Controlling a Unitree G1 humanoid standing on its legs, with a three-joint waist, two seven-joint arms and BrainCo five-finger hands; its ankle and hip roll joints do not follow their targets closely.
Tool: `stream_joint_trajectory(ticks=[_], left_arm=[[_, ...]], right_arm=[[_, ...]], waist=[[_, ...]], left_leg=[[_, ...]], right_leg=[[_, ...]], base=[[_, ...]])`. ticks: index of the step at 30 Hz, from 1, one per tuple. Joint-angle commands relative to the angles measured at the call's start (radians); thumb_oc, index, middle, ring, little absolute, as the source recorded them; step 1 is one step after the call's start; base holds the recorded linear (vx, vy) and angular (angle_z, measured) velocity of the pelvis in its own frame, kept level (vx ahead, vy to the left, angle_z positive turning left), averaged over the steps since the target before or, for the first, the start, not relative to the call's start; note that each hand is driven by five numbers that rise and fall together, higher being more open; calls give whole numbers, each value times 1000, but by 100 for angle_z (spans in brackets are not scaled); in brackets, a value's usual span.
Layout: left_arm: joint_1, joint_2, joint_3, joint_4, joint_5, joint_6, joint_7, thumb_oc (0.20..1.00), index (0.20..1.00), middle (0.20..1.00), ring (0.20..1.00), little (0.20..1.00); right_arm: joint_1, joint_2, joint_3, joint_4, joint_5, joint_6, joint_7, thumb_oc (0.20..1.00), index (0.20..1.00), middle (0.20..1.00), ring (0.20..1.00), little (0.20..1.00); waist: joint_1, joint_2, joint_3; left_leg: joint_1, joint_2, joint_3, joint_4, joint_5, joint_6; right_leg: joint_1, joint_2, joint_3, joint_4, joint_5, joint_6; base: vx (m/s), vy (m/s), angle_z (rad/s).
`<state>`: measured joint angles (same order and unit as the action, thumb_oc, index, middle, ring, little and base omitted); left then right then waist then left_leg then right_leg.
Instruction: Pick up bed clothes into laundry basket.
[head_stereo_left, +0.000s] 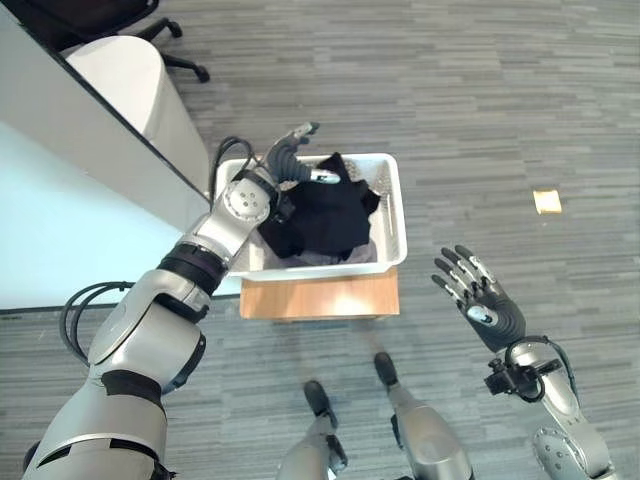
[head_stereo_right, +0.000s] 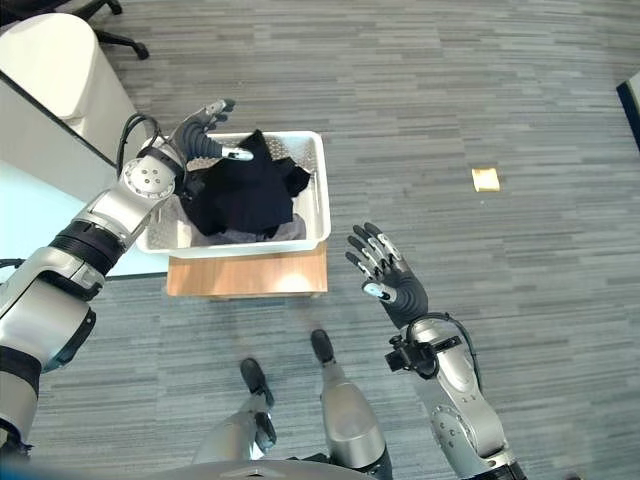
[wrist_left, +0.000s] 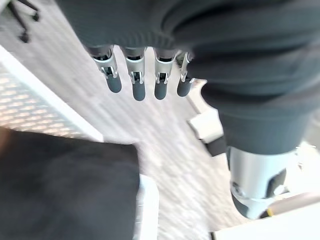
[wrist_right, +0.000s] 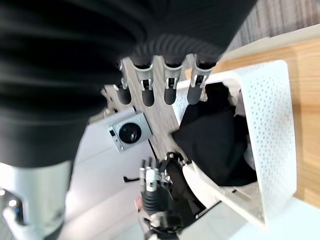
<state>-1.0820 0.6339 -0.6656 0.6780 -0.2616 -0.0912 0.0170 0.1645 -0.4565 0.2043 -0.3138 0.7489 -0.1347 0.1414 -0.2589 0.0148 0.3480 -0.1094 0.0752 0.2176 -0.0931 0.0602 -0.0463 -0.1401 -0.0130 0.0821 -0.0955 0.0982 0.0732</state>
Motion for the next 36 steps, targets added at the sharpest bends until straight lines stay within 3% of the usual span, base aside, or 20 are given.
stream_joint_trajectory(ticks=[1,6,7,10,12,15,16,19,21,25,28,30,31,32,33,34,35,36], left_arm=[[15,33,84,-26,-75,-72,20,1000,1000,1000,1000,1000],[268,86,244,-289,-231,-94,34,1000,1000,1000,1000,1000],[426,92,332,-407,-296,-101,20,1000,1000,1000,1000,1000],[683,102,469,-577,-356,-96,-24,1000,1000,1000,1000,1000],[747,85,509,-611,-377,-98,-27,1000,1000,1000,1000,1000],[1027,-12,669,-772,-433,-101,-67,1000,1000,1000,1000,1000],[1035,-13,673,-777,-432,-99,-67,1000,1000,1000,1000,1000],[1279,-181,805,-842,-404,-102,-81,1000,1000,1000,1000,1000],[1413,-346,851,-819,-386,-96,-61,1000,1000,1000,1000,1000],[1406,-378,859,-795,-378,-90,-17,1000,1000,1000,1000,1000],[1367,-356,873,-801,-323,-95,11,1000,1000,1000,1000,1000],[1341,-347,880,-798,-314,-104,26,1000,1000,1000,1000,1000],[1331,-345,876,-793,-312,-107,33,1000,1000,1000,1000,1000],[1322,-332,882,-782,-274,-112,54,1000,1000,1000,1000,1000],[1332,-330,885,-791,-256,-114,55,1000,1000,1000,1000,1000],[1334,-313,883,-808,-243,-116,52,1000,1000,1000,1000,1000],[1329,-308,874,-797,-245,-118,52,1000,1000,1000,1000,1000],[1328,-308,873,-796,-245,-119,52,1000,1000,1000,1000,1000]], right_arm=[[9,-11,-62,-87,22,-38,11,1000,1000,1000,1000,1000],[5,2,-96,-73,-13,-34,-13,1000,1000,1000,1000,1000],[-1,10,-118,-58,-29,-29,-21,1000,1000,1000,1000,1000],[-5,22,-141,-31,-58,-12,-21,1000,1000,1000,1000,1000],[-5,26,-137,-25,-59,-9,-18,1000,1000,1000,1000,1000],[13,63,-160,7,-74,3,-3,1000,1000,1000,1000,1000],[15,62,-157,7,-74,2,-3,1000,1000,1000,1000,1000],[73,82,-189,46,-118,19,29,1000,1000,1000,1000,1000],[62,92,-171,120,-172,29,34,1000,1000,1000,1000,1000],[-24,93,-105,148,-206,37,37,1000,1000,1000,1000,1000],[-77,95,-81,149,-226,36,27,1000,1000,1000,1000,1000],[-104,104,-75,142,-227,32,20,1000,1000,1000,1000,1000],[-113,111,-67,144,-223,30,19,1000,1000,1000,1000,1000],[-109,120,-58,141,-240,26,18,1000,1000,1000,1000,1000],[-105,120,-56,140,-249,27,21,1000,1000,1000,1000,1000],[-96,120,-65,139,-259,21,12,1000,1000,1000,1000,1000],[-83,120,-75,139,-269,19,7,1000,1000,1000,1000,1000],[-84,120,-76,139,-269,19,7,1000,1000,1000,1000,1000]], waist=[[23,-7,-50],[71,2,-87],[99,0,-107],[140,-5,-153],[147,-6,-163],[198,-14,-197],[194,-14,-198],[251,-26,-215],[315,-35,-218],[384,-47,-220],[432,-53,-222],[463,-44,-221],[466,-38,-222],[453,-12,-214],[446,-4,-210],[430,8,-200],[406,11,-194],[408,12,-200]], left_leg=[[59,-3,-54,6,-34,-35],[75,-7,-85,6,-34,-33],[87,-9,-99,6,-36,-32],[122,-12,-122,6,-45,-28],[132,-13,-128,6,-46,-27],[163,-20,-165,6,-54,-20],[164,-20,-166,6,-55,-20],[183,-27,-205,6,-62,-11],[188,-35,-251,6,-61,-1],[184,-42,-300,10,-63,7],[171,-60,-357,22,-65,17],[168,-76,-417,29,-70,32],[163,-95,-450,34,-64,51],[188,-138,-528,36,-60,85],[194,-143,-543,33,-57,94],[200,-151,-597,46,-55,97],[203,-153,-640,55,-57,89],[194,-152,-639,57,-55,88]], right_leg=[[-13,-32,-68,8,7,83],[27,-43,-105,8,-7,74],[47,-47,-116,8,-14,69],[99,-54,-142,8,-32,61],[115,-56,-148,8,-37,58],[171,-61,-184,8,-59,46],[173,-62,-185,8,-60,47],[216,-72,-228,8,-74,40],[243,-87,-276,10,-82,41],[264,-106,-322,14,-89,46],[271,-136,-373,59,-103,55],[250,-173,-411,183,-128,61],[211,-207,-414,300,-104,63],[113,-252,-331,564,12,55],[68,-265,-320,635,31,47],[11,-227,-200,716,52,38],[-25,-168,-94,725,29,24],[-33,-166,-93,723,34,24]], base=[[-16,-12,10],[-9,-12,20],[13,-1,30],[39,-1,26],[25,3,40],[37,6,34],[31,21,29],[16,28,41],[-9,40,64],[17,33,39],[38,81,27],[67,166,91],[216,358,129],[192,371,147],[177,273,159],[55,16,196],[34,-47,166],[145,-143,109]])
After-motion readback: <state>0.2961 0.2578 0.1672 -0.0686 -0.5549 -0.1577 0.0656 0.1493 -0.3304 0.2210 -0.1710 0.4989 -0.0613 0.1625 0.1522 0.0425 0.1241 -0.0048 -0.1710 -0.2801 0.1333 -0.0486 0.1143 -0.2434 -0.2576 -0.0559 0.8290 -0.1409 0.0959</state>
